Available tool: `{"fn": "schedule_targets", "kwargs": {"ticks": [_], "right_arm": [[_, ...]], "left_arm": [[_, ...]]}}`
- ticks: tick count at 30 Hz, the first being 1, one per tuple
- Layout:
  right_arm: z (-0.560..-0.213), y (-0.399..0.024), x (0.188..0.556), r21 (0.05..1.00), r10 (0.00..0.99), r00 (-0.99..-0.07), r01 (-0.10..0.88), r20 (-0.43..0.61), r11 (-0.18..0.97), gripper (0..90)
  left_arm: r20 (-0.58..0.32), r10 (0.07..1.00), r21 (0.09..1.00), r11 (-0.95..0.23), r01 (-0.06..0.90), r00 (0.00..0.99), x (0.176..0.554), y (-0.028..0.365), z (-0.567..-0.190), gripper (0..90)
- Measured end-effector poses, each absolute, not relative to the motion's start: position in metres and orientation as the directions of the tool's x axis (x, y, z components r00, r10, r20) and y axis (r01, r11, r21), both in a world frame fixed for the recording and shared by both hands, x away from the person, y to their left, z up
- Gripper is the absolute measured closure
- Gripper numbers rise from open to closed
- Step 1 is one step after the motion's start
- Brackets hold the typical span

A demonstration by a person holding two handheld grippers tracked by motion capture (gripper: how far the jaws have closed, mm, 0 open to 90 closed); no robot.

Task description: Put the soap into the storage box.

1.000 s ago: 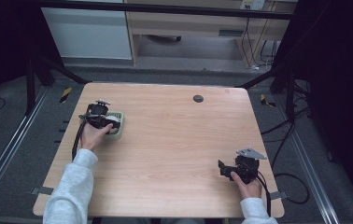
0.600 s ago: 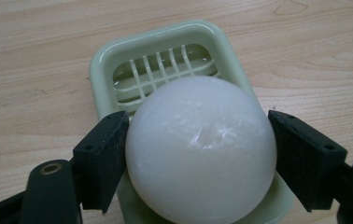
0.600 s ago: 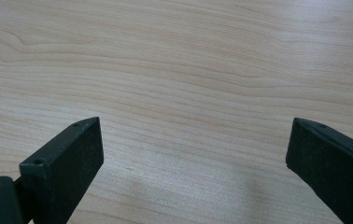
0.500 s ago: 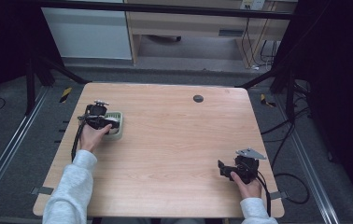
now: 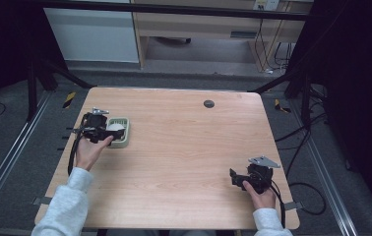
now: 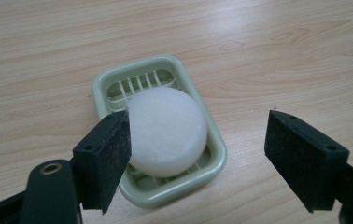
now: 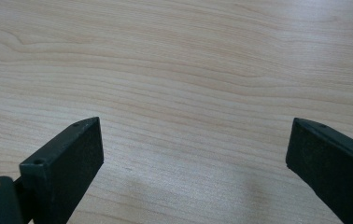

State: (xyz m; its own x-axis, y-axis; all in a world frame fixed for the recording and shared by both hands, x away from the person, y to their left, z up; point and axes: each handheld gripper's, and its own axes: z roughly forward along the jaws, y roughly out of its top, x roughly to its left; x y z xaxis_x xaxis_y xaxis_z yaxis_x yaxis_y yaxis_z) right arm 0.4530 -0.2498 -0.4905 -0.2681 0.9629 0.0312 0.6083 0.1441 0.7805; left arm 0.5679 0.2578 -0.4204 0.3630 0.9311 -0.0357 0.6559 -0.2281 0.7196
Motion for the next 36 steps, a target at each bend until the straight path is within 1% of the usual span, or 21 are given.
{"fn": "schedule_targets", "kwargs": {"ticks": [2, 7, 8, 18, 26, 29, 36], "right_arm": [[-0.49, -0.25, 0.453, 0.78, 0.963, -0.267, 0.61, 0.035, 0.141, 4.5], [-0.49, -0.25, 0.452, 0.781, 0.964, -0.264, 0.61, 0.039, 0.135, 4.5], [-0.49, -0.25, 0.453, 0.781, 0.964, -0.264, 0.61, 0.037, 0.137, 4.5], [-0.49, -0.25, 0.452, 0.781, 0.965, -0.26, 0.609, 0.035, 0.136, 4.5], [-0.49, -0.25, 0.452, 0.781, 0.965, -0.258, 0.61, 0.038, 0.133, 4.5], [-0.489, -0.25, 0.451, 0.781, 0.965, -0.257, 0.611, 0.043, 0.128, 4.5], [-0.489, -0.252, 0.45, 0.784, 0.965, -0.259, 0.606, 0.035, 0.134, 4.5]], "left_arm": [[-0.033, 0.923, 0.734, -0.238, 0.636, 0.383, 0.554, 0.258, -0.421, 23.5], [-0.048, 0.918, 0.764, -0.22, 0.606, 0.394, 0.536, 0.259, -0.424, 25.0], [-0.047, 0.916, 0.77, -0.221, 0.599, 0.398, 0.527, 0.261, -0.425, 25.4], [-0.03, 0.908, 0.794, -0.232, 0.561, 0.418, 0.49, 0.267, -0.439, 25.6], [-0.049, 0.918, 0.789, -0.205, 0.579, 0.393, 0.466, 0.28, -0.452, 22.3], [-0.06, 0.929, 0.783, -0.184, 0.595, 0.365, 0.456, 0.291, -0.461, 22.2], [-0.034, 0.94, 0.76, -0.197, 0.62, 0.341, 0.445, 0.304, -0.473, 20.6]]}}
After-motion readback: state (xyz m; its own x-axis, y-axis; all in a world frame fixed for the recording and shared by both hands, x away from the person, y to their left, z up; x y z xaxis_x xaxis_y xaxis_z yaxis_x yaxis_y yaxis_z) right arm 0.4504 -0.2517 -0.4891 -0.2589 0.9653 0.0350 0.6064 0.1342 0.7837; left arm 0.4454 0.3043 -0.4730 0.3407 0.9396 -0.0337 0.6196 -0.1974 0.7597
